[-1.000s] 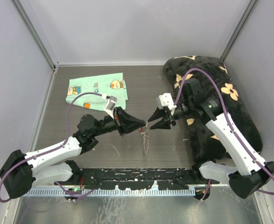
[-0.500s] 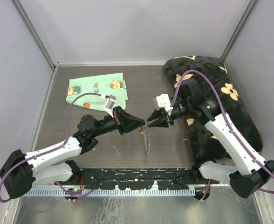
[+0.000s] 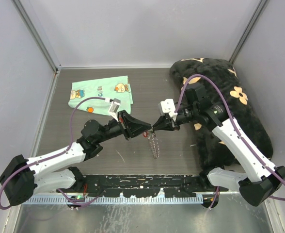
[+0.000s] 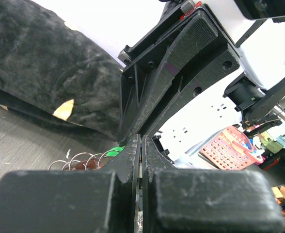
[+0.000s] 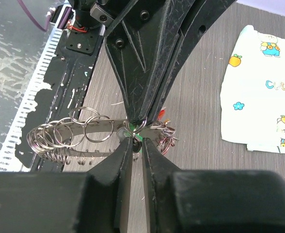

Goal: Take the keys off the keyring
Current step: Remove the key from the keyring.

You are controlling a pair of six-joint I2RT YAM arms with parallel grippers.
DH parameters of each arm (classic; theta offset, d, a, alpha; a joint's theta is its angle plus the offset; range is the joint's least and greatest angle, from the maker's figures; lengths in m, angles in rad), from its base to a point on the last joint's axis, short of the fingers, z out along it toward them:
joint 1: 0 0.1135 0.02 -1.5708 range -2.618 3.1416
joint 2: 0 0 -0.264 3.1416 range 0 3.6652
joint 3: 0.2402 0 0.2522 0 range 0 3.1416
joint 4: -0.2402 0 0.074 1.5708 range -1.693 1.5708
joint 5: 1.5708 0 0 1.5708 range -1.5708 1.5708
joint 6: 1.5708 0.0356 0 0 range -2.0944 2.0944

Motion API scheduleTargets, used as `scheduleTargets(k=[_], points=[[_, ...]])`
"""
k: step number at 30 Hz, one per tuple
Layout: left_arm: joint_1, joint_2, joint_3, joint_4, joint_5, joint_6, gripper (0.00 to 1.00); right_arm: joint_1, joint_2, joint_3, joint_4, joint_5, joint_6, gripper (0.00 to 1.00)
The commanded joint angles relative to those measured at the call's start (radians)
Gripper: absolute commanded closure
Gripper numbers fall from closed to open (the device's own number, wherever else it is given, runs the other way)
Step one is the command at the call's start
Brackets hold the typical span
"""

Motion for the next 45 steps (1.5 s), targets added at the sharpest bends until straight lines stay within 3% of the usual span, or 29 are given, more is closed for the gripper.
scheduleTargets(k=[1, 9, 20, 30, 36, 45], points=[[-0.005, -0.005, 0.017, 0.118, -0.029, -0.027, 1.0, 0.006, -0.035, 0.003, 0.035, 0.003, -0.011, 0.83], [-0.011, 0.004, 0.014, 0.116, -0.109, -0.061, 1.0, 0.009, -0.044, 0.004, 0.018, 0.018, -0.046, 0.94], [-0.065, 0.044, -0.012, 0.19, -0.262, -0.069, 1.0, 0.026, -0.062, -0.038, 0.087, 0.116, 0.002, 0.95], [-0.072, 0.055, -0.031, 0.23, -0.278, -0.059, 1.0, 0.035, -0.072, -0.075, 0.111, 0.092, 0.022, 0.94], [-0.072, 0.067, -0.054, 0.263, -0.265, -0.038, 1.0, 0.027, -0.091, -0.089, 0.083, 0.027, 0.017, 0.8], [-0.071, 0.055, -0.076, 0.292, -0.153, 0.022, 1.0, -0.11, -0.162, -0.132, 0.096, -0.104, 0.1, 0.64]])
